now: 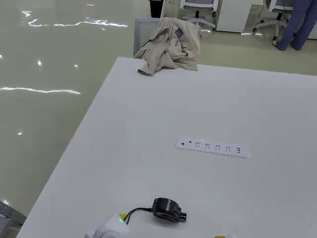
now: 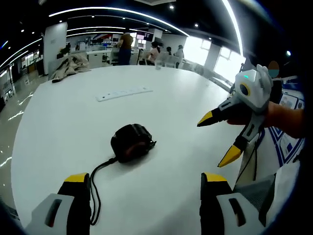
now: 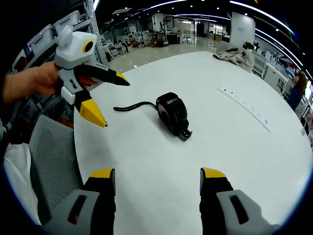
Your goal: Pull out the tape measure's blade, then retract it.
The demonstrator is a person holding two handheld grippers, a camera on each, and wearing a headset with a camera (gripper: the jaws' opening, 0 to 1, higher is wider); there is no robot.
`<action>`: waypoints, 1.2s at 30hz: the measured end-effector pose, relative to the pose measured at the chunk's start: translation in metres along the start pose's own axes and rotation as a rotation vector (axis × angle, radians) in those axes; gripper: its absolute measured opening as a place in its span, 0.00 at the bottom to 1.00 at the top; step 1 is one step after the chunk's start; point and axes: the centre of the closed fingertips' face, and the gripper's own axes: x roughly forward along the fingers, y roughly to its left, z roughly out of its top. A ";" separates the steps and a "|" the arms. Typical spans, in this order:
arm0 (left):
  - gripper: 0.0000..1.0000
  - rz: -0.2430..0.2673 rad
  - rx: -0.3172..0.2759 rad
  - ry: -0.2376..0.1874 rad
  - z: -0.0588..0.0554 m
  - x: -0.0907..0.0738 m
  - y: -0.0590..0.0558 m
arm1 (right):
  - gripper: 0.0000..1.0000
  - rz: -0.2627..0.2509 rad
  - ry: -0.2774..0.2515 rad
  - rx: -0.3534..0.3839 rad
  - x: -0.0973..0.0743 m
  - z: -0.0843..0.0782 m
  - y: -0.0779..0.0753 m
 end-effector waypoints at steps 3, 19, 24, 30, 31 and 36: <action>0.91 -0.008 0.021 0.007 0.002 0.003 0.003 | 0.71 0.002 0.004 -0.010 0.004 0.000 -0.001; 0.85 -0.084 0.136 0.009 0.009 0.018 0.001 | 0.66 0.016 0.007 -0.059 0.014 -0.002 -0.012; 0.80 -0.101 0.161 0.008 0.015 0.022 0.004 | 0.64 0.021 0.009 -0.073 0.016 -0.002 -0.016; 0.80 -0.125 0.210 0.020 0.022 0.029 0.007 | 0.63 0.025 0.009 -0.094 0.020 0.001 -0.021; 0.80 -0.127 0.218 0.022 0.022 0.030 0.007 | 0.63 0.025 0.012 -0.106 0.021 0.001 -0.021; 0.80 -0.135 0.246 0.031 0.024 0.035 0.011 | 0.61 0.029 0.020 -0.136 0.024 0.004 -0.026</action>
